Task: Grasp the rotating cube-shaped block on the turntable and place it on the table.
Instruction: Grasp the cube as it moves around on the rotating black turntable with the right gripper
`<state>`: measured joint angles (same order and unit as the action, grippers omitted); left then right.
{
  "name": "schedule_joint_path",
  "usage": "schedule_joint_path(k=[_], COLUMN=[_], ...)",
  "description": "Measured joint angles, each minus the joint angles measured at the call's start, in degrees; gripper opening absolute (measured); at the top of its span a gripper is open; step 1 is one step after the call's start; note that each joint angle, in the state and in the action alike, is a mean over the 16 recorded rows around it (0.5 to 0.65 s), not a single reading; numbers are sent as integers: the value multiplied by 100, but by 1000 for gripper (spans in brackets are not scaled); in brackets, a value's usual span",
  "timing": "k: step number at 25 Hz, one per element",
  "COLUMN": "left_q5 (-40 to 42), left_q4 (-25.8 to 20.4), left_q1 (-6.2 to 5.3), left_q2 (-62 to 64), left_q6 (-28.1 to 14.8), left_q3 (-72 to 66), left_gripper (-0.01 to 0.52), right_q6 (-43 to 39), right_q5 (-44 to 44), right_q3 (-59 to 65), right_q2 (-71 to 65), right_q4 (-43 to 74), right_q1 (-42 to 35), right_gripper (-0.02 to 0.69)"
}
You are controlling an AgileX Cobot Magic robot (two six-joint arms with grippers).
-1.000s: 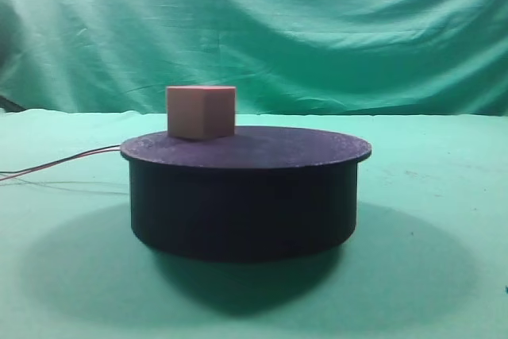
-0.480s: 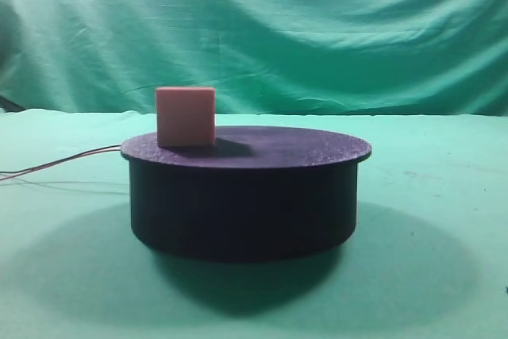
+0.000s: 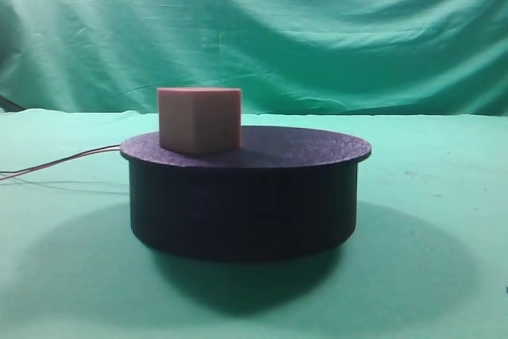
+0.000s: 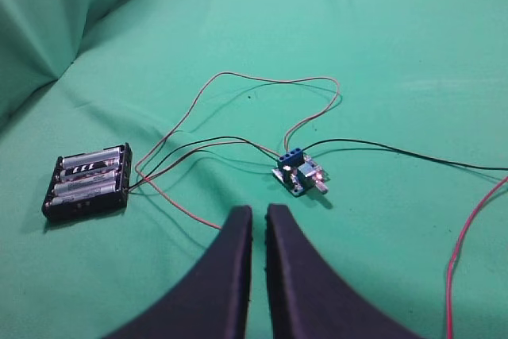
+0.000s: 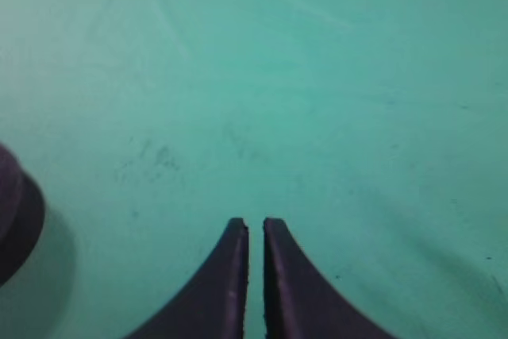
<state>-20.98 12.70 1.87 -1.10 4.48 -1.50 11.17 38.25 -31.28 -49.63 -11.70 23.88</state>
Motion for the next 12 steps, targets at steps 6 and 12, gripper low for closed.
schedule_joint_path(k=[6,12], left_q5=[0,0], left_q4=[0,0], left_q1=[0,0], left_q2=[0,0], left_q6=[0,0], left_q3=[0,0], left_gripper=[0,0], right_q6=[-126,-262], right_q5=[81,19], right_q3=[-659,-1140], right_q2=[-1295,-2178], right_q4=[-111,-421], right_q1=[968,1444], right_gripper=[41,237])
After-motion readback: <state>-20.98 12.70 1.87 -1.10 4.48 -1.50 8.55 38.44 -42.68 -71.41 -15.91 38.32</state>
